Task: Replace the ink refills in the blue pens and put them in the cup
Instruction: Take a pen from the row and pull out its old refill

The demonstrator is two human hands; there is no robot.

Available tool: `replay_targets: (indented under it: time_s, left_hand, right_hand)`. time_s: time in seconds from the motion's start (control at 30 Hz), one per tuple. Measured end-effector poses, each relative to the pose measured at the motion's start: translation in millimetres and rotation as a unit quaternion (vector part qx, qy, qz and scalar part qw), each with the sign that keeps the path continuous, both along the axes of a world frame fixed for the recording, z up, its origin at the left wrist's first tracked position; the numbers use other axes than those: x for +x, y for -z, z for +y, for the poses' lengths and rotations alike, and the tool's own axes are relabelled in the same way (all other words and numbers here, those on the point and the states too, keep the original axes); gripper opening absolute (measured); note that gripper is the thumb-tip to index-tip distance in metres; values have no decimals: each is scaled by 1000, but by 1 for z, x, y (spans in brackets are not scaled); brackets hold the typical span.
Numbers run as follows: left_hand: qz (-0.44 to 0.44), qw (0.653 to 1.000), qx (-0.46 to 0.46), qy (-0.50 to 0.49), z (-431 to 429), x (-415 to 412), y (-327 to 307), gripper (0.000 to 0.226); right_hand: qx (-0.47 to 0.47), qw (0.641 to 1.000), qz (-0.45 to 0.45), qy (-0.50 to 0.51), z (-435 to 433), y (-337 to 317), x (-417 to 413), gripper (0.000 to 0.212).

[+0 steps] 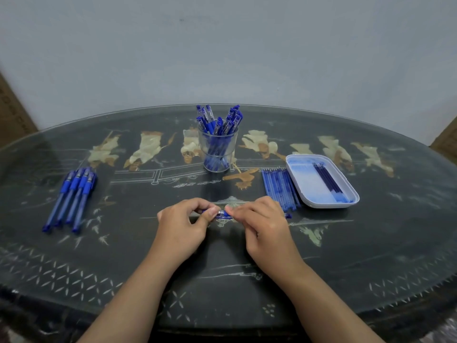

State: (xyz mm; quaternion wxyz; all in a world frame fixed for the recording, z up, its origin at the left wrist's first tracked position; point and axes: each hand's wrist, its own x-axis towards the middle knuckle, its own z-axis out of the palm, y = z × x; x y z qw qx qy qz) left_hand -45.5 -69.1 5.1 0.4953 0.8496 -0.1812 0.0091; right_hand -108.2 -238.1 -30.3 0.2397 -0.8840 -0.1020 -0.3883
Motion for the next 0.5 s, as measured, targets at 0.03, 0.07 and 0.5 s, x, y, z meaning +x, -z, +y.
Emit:
replay_targets:
  time_s: [0.03,0.07,0.5]
  left_hand:
    - [1,1000,0,-1,0,0,0,22]
    - [1,1000,0,-1,0,0,0,22]
    - [12,996,-72,-50,15,14,6,24]
  right_hand:
    - [-5,1000,-2,2,1,0,0,33]
    - [-8,1000,-5,3,1,1,-1,32]
    - [79,994,-52,61,-9,-1,-1,32]
